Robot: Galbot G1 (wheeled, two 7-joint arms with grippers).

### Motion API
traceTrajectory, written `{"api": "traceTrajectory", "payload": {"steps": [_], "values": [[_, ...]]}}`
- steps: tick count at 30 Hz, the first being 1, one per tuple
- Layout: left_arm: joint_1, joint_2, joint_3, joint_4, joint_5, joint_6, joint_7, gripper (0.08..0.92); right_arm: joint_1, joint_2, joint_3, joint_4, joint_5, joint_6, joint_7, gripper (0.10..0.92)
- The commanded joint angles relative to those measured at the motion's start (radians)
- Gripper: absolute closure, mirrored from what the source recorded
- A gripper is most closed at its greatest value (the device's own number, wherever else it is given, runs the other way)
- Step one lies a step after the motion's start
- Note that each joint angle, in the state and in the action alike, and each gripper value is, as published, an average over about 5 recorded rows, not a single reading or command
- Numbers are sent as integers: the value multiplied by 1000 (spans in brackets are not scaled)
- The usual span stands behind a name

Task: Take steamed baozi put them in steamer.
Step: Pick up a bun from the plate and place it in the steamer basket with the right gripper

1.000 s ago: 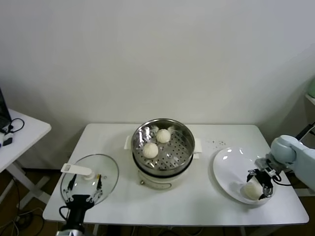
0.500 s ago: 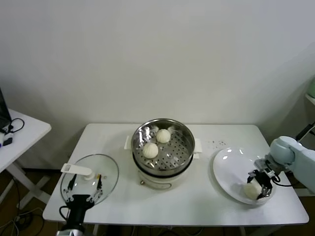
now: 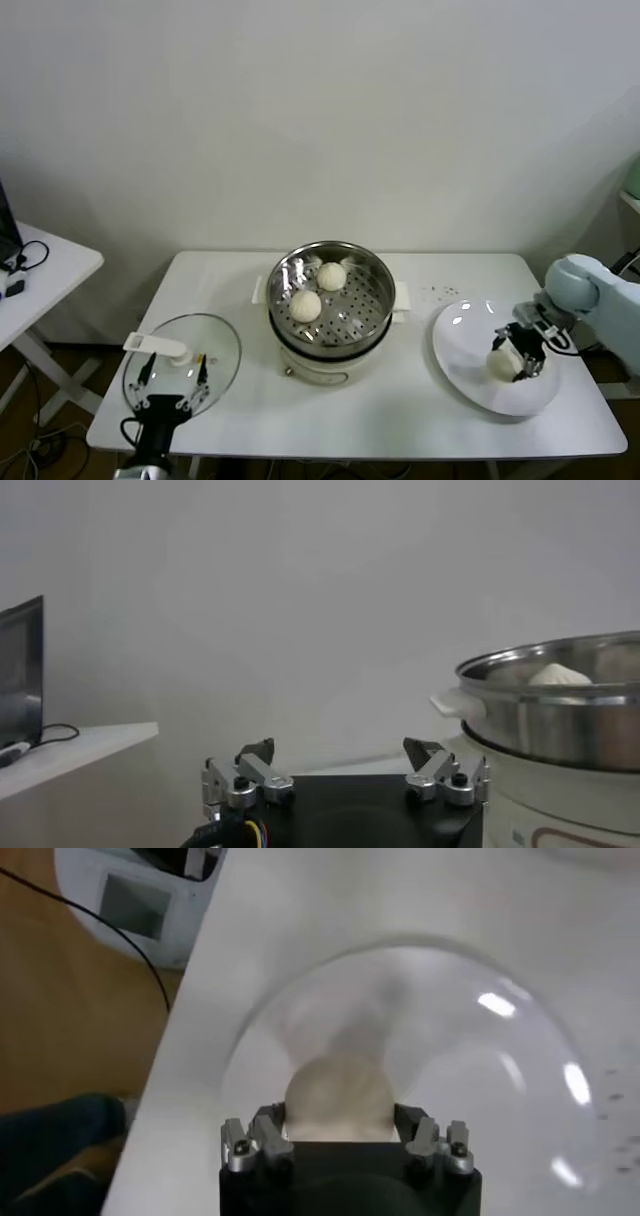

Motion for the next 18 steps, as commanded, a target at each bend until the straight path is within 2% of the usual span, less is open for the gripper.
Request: {"api": "traceTrajectory", "payload": {"steps": [1,7,18], "values": [[-1,2,3,-2,5,-2,3,177,363,57,-120,120,-60,132,-33,313],[0,-1,12,0,10,-14,6,177,482,131,-133,241,-176,261,-41,313],[9,-1,13,-7,14,-18,5,177,504,306,-150,415,-210,277,-33,313]]}}
